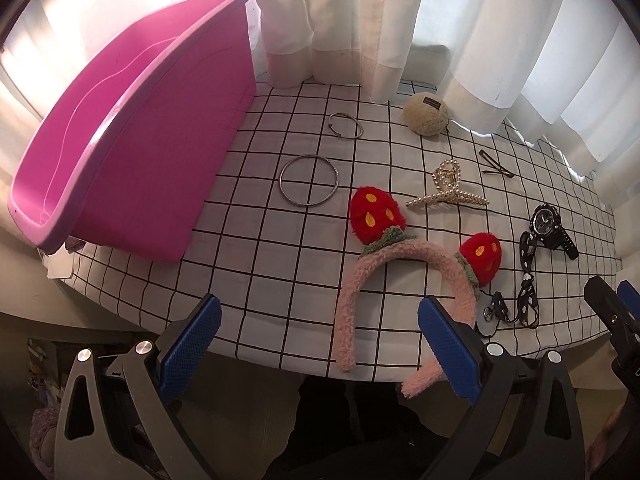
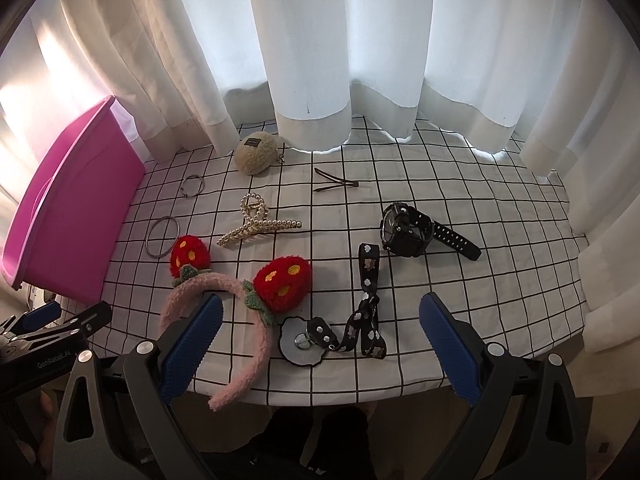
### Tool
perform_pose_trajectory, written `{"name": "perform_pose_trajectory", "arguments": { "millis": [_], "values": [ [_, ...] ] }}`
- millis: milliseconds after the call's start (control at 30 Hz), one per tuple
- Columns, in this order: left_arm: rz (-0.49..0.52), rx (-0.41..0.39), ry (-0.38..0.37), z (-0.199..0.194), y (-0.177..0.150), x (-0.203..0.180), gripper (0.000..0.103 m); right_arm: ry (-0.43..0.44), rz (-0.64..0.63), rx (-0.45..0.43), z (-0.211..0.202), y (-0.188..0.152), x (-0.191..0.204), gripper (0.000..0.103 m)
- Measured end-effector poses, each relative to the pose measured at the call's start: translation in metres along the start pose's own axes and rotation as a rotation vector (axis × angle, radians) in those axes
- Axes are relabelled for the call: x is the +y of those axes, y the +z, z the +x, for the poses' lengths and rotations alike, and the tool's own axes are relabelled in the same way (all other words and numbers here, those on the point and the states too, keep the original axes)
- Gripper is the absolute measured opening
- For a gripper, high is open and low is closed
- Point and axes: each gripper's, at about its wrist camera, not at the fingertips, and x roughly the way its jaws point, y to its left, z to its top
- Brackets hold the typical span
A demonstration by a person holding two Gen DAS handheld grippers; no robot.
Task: Organize jewelry
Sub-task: 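Grasp the pink strawberry headband with left tool while right tool grasps black lanyard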
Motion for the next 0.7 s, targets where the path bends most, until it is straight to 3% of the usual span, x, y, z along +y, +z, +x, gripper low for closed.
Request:
{"name": "perform_pose_trajectory", "arguments": {
  "millis": [167,300,500,700],
  "values": [
    [0.019,0.028,-0.057,0.033,-0.009,-0.005,0.097,0.026,0.053,0.036,0.023,-0.008,-0.025,0.094],
    [0.011,0.040,-0.071,0.060,-0.012,-0.012,0.097,-0.002,0.059,0.030,0.036,-0.011,-0.048,0.094],
    [0.006,0.025,-0.057,0.091,-0.010,-0.016,0.097,-0.031,0.081,0.054,0.065,-0.014,-0.082,0.094],
    [-0.005,0.033,-0.047,0.114,-0.011,-0.013,0.097,-0.019,0.075,0.088,0.098,-0.006,-0.090,0.094]
  ]
}}
